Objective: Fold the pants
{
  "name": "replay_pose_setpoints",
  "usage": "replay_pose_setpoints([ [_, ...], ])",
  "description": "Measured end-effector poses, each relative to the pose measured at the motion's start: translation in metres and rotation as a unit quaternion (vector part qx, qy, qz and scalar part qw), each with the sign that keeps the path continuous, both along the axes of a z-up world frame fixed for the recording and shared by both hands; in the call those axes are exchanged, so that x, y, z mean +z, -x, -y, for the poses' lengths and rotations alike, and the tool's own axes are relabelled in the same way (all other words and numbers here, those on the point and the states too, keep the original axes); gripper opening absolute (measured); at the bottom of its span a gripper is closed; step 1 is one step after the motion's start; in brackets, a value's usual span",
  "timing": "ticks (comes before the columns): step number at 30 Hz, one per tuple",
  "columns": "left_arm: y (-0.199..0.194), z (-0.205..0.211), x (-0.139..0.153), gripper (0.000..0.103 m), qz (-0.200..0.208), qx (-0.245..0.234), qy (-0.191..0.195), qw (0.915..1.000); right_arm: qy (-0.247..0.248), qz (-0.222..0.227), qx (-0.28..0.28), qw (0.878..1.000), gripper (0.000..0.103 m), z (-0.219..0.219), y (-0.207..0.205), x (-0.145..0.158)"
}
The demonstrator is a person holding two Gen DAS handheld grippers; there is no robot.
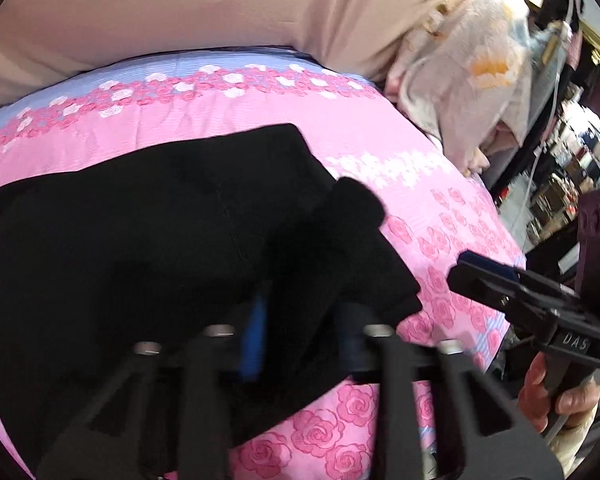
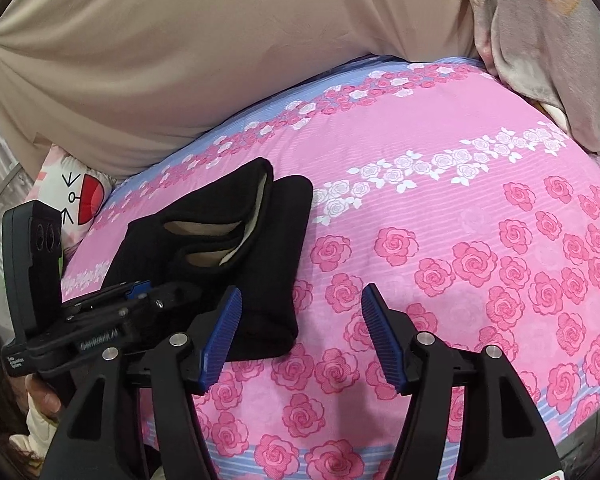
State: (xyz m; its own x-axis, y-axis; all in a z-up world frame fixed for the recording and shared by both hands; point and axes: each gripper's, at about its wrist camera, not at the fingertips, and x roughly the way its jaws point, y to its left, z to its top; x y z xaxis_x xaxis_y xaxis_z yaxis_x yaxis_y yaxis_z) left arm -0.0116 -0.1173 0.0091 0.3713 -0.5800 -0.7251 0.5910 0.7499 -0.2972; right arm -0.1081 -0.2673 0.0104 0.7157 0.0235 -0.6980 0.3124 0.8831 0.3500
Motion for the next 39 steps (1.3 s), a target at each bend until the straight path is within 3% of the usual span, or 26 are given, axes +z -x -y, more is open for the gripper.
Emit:
replay_pose_setpoints([
  [3,-0.011,-0.030,0.016,0.012,-0.002,0.036,0.039,0.9986,0.003,0.000,-0.003,1.000,0.061,0.001,0.002,0.002],
  [6,-0.015,-0.075,0.047,0.012,0.030,0.088,0.060,0.9938,0.012,0.000,0.005,1.000,0.061,-0.003,0.000,0.005],
  [11,-0.008,-0.167,0.102,0.012,0.084,0.175,0.093,0.9767,0.087,-0.005,0.084,0.993,0.069,-0.057,-0.023,0.009],
  [14,-0.001,-0.207,0.118,0.012,0.102,0.215,0.091,0.9670,0.157,-0.007,0.175,0.972,0.077,-0.119,-0.049,0.005],
  [19,0.007,-0.257,0.124,0.012,0.111,0.271,0.091,0.9519,0.236,-0.014,0.290,0.927,0.077,-0.205,-0.091,-0.012],
  [21,0.010,-0.275,0.121,0.012,0.112,0.292,0.090,0.9454,0.241,-0.024,0.321,0.916,0.077,-0.227,-0.111,-0.022],
  [25,0.014,-0.299,0.115,0.012,0.108,0.320,0.092,0.9367,0.218,-0.051,0.365,0.904,0.077,-0.251,-0.144,-0.041],
  [27,0.012,-0.308,0.112,0.012,0.105,0.329,0.089,0.9342,0.228,-0.047,0.369,0.900,0.083,-0.260,-0.155,-0.048],
  [28,0.010,-0.313,0.110,0.012,0.101,0.334,0.091,0.9326,0.234,-0.037,0.371,0.898,0.081,-0.263,-0.158,-0.050],
  [29,0.011,-0.319,0.108,0.012,0.099,0.337,0.094,0.9317,0.234,-0.033,0.372,0.898,0.069,-0.262,-0.162,-0.050],
  [30,0.010,-0.323,0.107,0.012,0.097,0.340,0.098,0.9304,0.226,-0.035,0.366,0.902,0.045,-0.259,-0.166,-0.048],
  [31,0.010,-0.326,0.106,0.012,0.095,0.342,0.101,0.9295,0.198,-0.037,0.360,0.911,0.032,-0.250,-0.171,-0.042],
  [32,0.009,-0.330,0.107,0.012,0.096,0.344,0.103,0.9283,0.158,-0.034,0.363,0.918,0.011,-0.241,-0.174,-0.035],
  [33,0.009,-0.333,0.107,0.012,0.097,0.348,0.105,0.9267,0.130,-0.027,0.345,0.929,0.011,-0.229,-0.175,-0.023],
  [35,0.007,-0.338,0.109,0.012,0.100,0.354,0.107,0.9238,0.104,-0.006,0.339,0.935,0.011,-0.216,-0.169,0.001],
  [37,0.005,-0.343,0.109,0.012,0.100,0.361,0.109,0.9206,0.097,-0.001,0.352,0.931,0.012,-0.218,-0.163,0.010],
  [39,0.005,-0.344,0.109,0.012,0.101,0.365,0.110,0.9190,0.084,-0.023,0.379,0.921,0.014,-0.227,-0.163,-0.004],
])
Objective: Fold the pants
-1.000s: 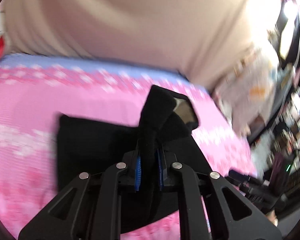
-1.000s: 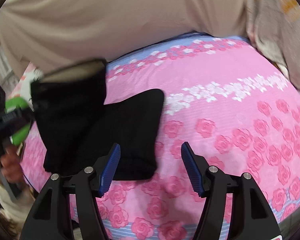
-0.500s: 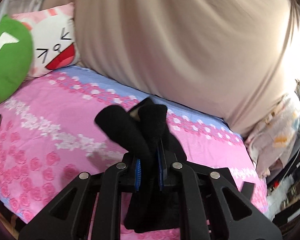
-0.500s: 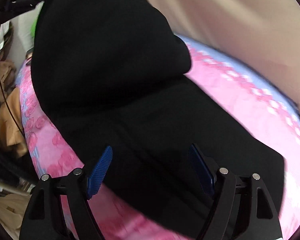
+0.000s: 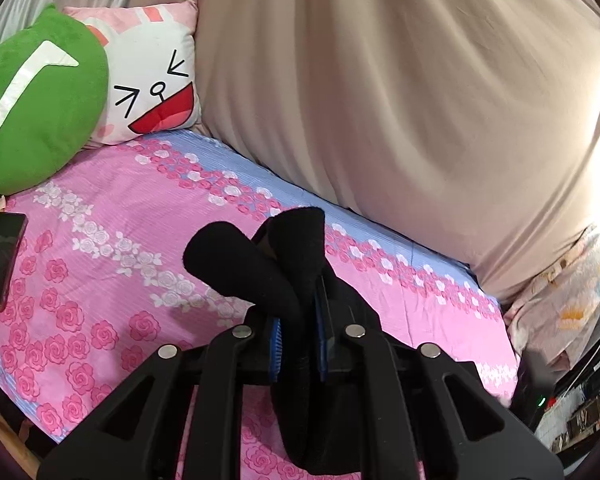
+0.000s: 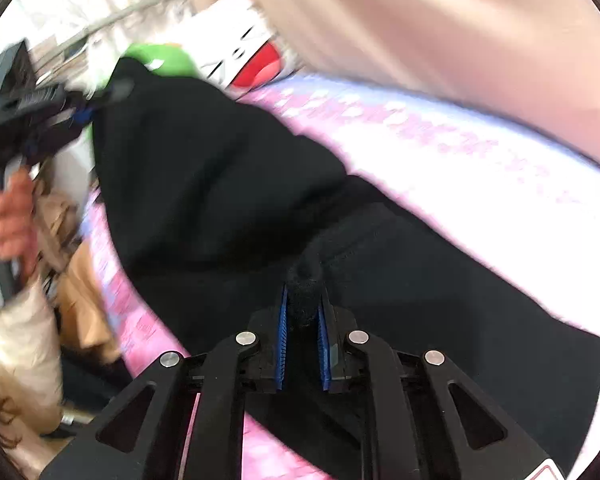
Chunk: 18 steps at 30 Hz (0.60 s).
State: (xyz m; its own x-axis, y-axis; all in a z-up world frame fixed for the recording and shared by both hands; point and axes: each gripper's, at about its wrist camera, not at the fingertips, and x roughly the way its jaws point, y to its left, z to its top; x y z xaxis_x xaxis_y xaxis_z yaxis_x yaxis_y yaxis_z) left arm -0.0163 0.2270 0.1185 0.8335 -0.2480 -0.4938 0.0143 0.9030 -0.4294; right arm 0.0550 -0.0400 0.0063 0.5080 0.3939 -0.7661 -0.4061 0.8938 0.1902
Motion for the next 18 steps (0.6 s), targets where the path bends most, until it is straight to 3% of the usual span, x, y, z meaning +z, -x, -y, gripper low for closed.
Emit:
replay_pose_setpoints([
  [2,0.000,0.002,0.001,0.012,0.001,-0.001,0.003,1.0000,0.015,-0.056,0.017,0.998,0.023,-0.013,-0.007,-0.038],
  [3,0.000,0.004,0.002,0.012,0.002,-0.003,0.004,1.0000,0.006,-0.038,0.014,0.999,0.029,-0.013,-0.007,-0.041],
  [5,0.002,0.014,0.009,0.012,0.007,-0.017,-0.004,0.9998,-0.034,-0.039,0.008,0.999,0.041,-0.003,0.000,-0.030],
  [9,0.007,0.063,0.032,0.012,0.030,-0.072,-0.040,0.9962,-0.041,0.013,-0.062,0.997,0.046,0.046,0.027,0.004],
  [13,0.015,0.147,0.049,0.015,0.056,-0.178,-0.061,0.9805,-0.061,0.057,-0.172,0.981,0.058,0.123,0.060,0.033],
  [15,0.019,0.201,0.044,0.020,0.056,-0.238,-0.067,0.9673,-0.078,0.072,-0.226,0.968,0.061,0.164,0.082,0.038],
  [16,0.020,0.230,0.033,0.030,0.047,-0.268,-0.074,0.9593,-0.080,0.073,-0.241,0.964,0.064,0.176,0.087,0.037],
  [17,0.021,0.259,0.015,0.056,0.025,-0.297,-0.087,0.9506,-0.087,0.069,-0.262,0.959,0.066,0.193,0.097,0.032],
  [18,0.021,0.282,-0.006,0.071,-0.003,-0.312,-0.100,0.9448,-0.093,0.064,-0.275,0.955,0.067,0.201,0.102,0.027],
])
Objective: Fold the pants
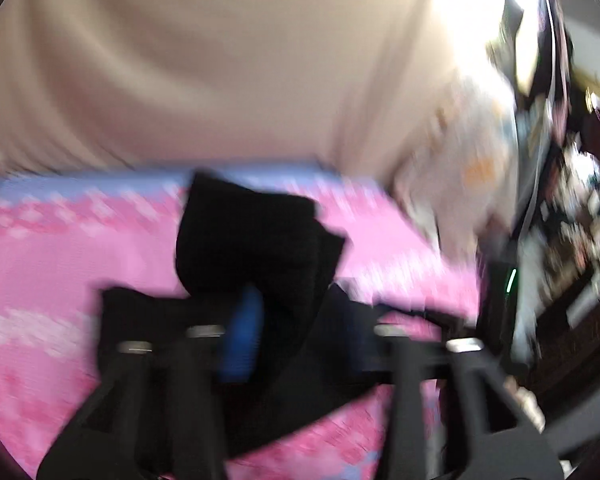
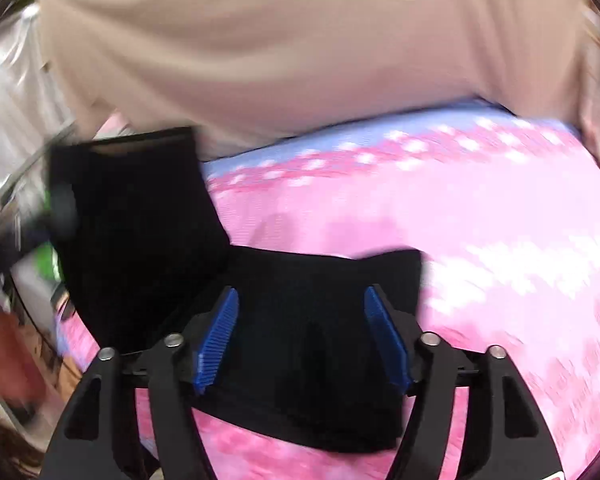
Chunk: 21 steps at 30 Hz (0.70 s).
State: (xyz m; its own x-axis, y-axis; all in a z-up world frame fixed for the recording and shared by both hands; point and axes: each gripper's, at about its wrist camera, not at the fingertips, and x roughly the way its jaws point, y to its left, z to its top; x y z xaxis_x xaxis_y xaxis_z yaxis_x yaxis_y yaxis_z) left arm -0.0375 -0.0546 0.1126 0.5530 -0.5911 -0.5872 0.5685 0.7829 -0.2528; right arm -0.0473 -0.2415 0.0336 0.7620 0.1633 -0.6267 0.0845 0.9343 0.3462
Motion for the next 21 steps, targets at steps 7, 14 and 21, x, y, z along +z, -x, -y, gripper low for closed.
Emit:
replay_pose_setpoints([
  [7,0.008,-0.013,-0.062,0.082,-0.070,0.049,-0.055,0.9948,-0.073,-0.018,-0.028,0.997,0.067,0.036,0.024,-0.021],
  [14,0.006,-0.087,-0.043,0.091,-0.004,0.195,-0.109,0.9747,-0.040,-0.050,0.050,0.997,0.081,-0.010,-0.046,-0.025],
  [21,-0.005,-0.112,-0.048,0.091,0.014,0.265,-0.158,0.9512,0.030,-0.086,0.041,0.995,0.016,-0.054,-0.074,-0.046],
])
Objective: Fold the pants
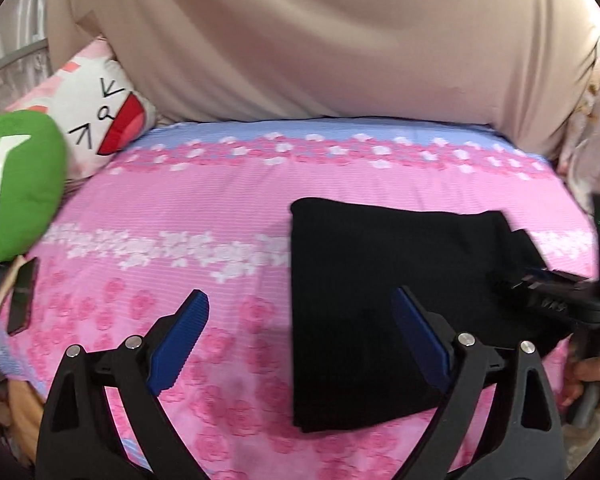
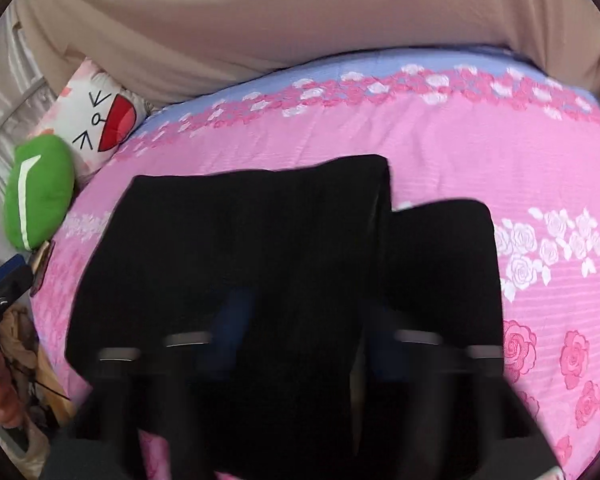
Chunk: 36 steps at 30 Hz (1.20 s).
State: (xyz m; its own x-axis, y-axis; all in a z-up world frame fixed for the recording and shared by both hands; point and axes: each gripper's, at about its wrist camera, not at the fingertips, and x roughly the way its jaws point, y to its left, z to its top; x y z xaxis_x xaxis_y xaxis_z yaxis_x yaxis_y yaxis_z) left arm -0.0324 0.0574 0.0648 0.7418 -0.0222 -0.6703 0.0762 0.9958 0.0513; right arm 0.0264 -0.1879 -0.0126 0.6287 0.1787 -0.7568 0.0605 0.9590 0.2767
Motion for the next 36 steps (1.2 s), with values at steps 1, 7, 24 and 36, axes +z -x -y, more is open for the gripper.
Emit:
replay_pose_setpoints([
  [1,0.001,-0.001,-0.001,0.091,-0.001,0.002,-0.004,1.0000,-0.009,0.013,0.006,1.000,0.016,-0.001,0.005,0.011],
  [7,0.001,0.003,-0.003,0.093,0.004,-0.004,-0.005,1.0000,0.028,0.090,-0.029,0.995,0.015,0.022,0.048,0.077],
  [24,-0.011,0.024,-0.046,0.095,-0.048,-0.010,-0.022,0.9986,-0.043,0.059,0.036,0.997,0.026,-0.011,0.010,0.057],
  [36,-0.011,0.015,-0.057,0.096,-0.050,-0.006,-0.016,0.9986,-0.007,-0.051,0.130,0.990,0.020,-0.096,-0.160,-0.012],
])
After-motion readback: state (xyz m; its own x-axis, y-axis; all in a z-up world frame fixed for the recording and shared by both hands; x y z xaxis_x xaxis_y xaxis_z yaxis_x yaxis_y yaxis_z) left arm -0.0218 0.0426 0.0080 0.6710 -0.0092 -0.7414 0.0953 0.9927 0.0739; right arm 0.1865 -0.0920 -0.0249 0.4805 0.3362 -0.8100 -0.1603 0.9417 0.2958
